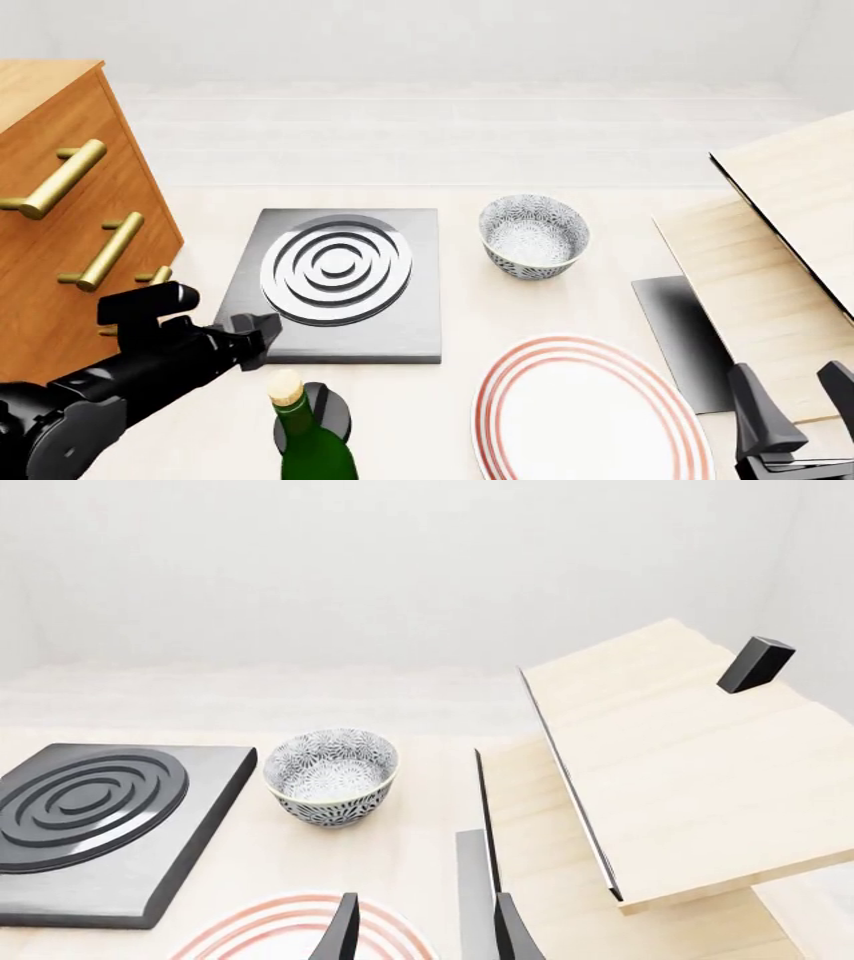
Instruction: Turn on the stove.
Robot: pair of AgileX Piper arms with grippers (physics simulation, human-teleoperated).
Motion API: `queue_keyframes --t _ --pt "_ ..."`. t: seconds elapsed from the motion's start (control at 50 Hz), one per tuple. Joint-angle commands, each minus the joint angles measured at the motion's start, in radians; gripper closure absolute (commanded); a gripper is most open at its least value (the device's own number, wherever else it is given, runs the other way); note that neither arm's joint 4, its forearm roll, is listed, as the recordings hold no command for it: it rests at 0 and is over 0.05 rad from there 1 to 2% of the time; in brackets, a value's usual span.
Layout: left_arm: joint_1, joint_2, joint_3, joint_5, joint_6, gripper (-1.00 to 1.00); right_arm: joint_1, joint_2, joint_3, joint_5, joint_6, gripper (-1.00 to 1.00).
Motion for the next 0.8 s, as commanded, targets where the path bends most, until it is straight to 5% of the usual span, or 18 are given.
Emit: queue_keyframes --t 0.02,0.38,0.46,0.8 --pt "-0.037 0.125 -0.035 -0.023 -0.023 -1.0 -0.001 -0.001 0.0 0.012 -0.002 -1.0" --pt "-0.128 0.053 -0.076 0.186 -0.023 -1.0 0.014 -0.005 0.0 0.029 -0.008 -1.0" --pt "-0.108 0.044 -0.086 0.238 0.026 -1.0 0.014 -0.005 0.0 0.031 -0.008 -1.0" --pt "-0.1 0.14 -0.075 0.185 0.056 -1.0 0.022 -0.005 0.0 0.038 -0.004 -1.0"
